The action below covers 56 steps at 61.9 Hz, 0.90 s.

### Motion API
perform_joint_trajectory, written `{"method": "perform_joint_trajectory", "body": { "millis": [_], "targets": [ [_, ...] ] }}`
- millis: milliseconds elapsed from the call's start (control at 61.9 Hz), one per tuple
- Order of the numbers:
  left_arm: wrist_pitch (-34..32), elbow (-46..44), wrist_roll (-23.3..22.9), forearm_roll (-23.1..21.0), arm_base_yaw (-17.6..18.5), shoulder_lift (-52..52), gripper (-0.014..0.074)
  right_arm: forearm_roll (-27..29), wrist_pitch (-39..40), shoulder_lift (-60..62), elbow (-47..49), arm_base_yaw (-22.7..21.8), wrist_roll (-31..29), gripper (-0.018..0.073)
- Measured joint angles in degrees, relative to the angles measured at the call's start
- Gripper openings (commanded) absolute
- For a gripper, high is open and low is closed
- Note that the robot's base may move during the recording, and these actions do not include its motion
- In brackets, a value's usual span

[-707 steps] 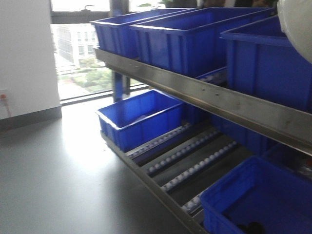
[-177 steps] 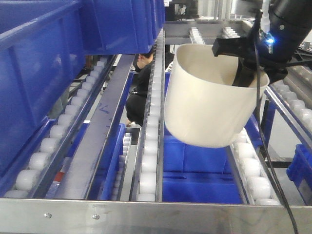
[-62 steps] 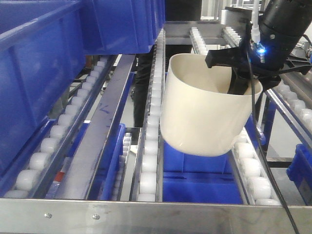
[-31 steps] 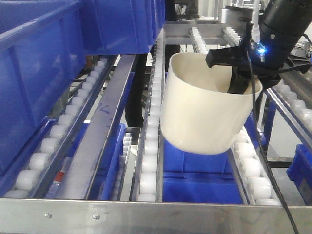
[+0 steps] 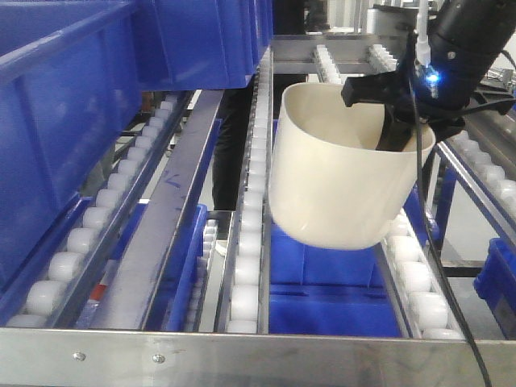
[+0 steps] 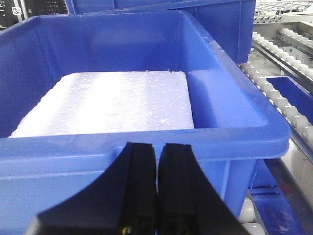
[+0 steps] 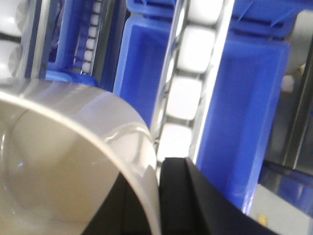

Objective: Move white bin to right shelf second layer
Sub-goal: 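Lower the white bin onto the roller track with the right gripper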

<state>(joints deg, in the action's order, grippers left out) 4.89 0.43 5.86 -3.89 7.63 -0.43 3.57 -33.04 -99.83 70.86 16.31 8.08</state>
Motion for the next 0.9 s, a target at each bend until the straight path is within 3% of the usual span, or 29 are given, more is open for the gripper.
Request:
{"method": "perform_joint_trajectory", "body": {
  "millis": [904],
  "targets": [
    [0.0, 0.0, 0.0, 0.0, 0.0, 0.0, 0.0085, -0.74, -1.05, -0.55, 0.78, -0.08, 0.03, 0.0057]
  ]
}}
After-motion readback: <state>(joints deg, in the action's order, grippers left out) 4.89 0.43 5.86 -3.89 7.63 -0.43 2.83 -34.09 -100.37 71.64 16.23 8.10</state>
